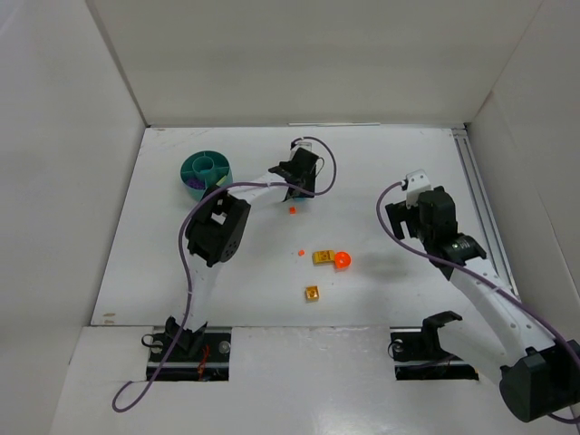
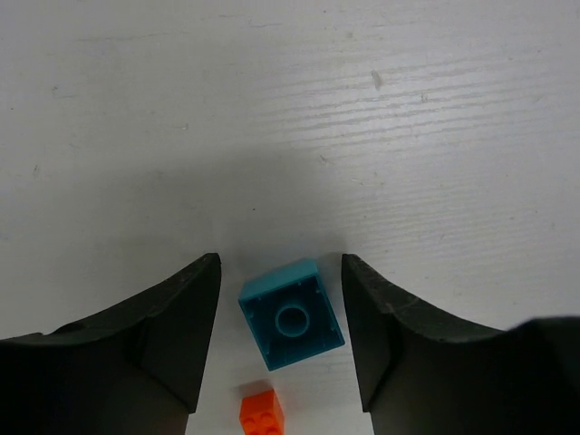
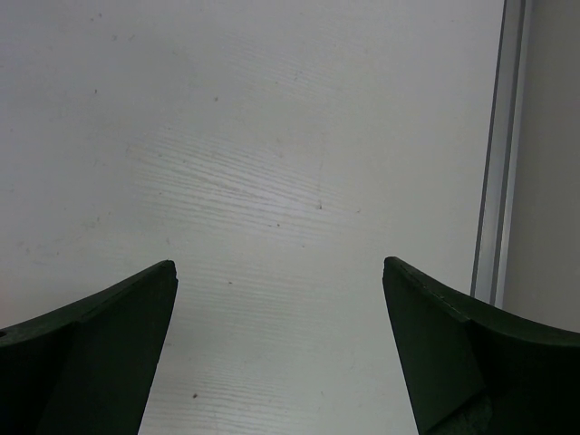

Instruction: Sort the legos into containers by color

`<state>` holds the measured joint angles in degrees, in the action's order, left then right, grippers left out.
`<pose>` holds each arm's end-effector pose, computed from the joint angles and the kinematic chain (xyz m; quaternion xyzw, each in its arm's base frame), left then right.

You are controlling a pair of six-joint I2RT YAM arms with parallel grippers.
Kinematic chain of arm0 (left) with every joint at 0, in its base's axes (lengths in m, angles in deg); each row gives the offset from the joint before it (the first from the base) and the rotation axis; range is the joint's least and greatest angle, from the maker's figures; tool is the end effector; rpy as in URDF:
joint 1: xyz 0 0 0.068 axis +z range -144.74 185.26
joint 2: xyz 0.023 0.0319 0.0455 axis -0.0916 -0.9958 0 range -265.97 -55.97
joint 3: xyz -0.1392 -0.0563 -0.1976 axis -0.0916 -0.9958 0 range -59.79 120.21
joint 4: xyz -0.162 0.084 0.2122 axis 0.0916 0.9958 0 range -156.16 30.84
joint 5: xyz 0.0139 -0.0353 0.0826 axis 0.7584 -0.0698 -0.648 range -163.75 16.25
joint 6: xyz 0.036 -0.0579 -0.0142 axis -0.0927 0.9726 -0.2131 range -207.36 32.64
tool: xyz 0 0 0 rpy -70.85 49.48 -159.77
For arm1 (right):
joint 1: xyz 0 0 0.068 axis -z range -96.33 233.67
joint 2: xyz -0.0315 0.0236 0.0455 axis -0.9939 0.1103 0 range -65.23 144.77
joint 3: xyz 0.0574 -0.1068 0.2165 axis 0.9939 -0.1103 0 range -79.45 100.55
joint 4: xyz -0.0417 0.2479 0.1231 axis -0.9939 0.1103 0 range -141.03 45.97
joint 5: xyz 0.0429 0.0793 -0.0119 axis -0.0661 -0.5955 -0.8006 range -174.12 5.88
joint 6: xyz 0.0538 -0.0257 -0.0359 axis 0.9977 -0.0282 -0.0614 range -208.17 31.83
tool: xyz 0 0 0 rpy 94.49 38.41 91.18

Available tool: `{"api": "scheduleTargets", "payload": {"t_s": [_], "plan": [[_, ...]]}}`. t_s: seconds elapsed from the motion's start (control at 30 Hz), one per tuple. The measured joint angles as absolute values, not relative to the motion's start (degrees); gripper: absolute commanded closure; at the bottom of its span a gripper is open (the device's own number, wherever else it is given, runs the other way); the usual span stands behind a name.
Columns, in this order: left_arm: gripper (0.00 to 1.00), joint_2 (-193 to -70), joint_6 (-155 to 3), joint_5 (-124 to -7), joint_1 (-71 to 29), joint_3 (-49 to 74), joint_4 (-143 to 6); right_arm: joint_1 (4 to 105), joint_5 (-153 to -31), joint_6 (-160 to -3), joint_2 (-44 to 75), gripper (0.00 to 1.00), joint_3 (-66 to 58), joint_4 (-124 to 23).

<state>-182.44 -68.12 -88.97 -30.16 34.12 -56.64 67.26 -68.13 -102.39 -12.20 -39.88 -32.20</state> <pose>0.4262 -0.2849 0.1272 0.0741 0.9043 -0.0773 0.4132 0.2505 0.0575 0.2321 -0.1644 0.8543 -0.1126 0.4801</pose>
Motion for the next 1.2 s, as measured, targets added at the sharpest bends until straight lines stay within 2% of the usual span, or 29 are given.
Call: {"api": "scheduleTargets", "payload": {"t_s": [0.17, 0.3, 0.47, 0.67, 0.93, 1.2], "plan": [[0.67, -182.4, -67.5, -88.9, -30.2, 34.2, -56.2, 67.3, -68.1, -102.5, -12.5, 0.00, -39.9, -32.2], [0.73, -182.3, -67.3, -88.8, -30.2, 34.2, -56.1, 67.3, -68.1, -102.9, -13.0, 0.00, -39.9, -32.2], [0.76, -180.2, -67.2, -89.1, -30.1, 33.1, -55.2, 67.3, -68.3, -103.2, -13.6, 0.00, -40.0, -32.2], [0.76, -167.8, -66.7, -90.2, -27.6, 25.9, -54.5, 67.3, -70.8, -105.0, -14.1, 0.00, -41.7, -33.7], [0.74, -149.1, -66.1, -93.9, -12.0, 18.0, -56.9, 67.6, -72.5, -106.7, -14.4, 0.00, -42.0, -35.2], [0.74, -150.7, -66.1, -92.7, -1.7, 17.5, -57.4, 67.9, -72.6, -107.5, -14.6, 0.00, -42.0, -35.3]]}}
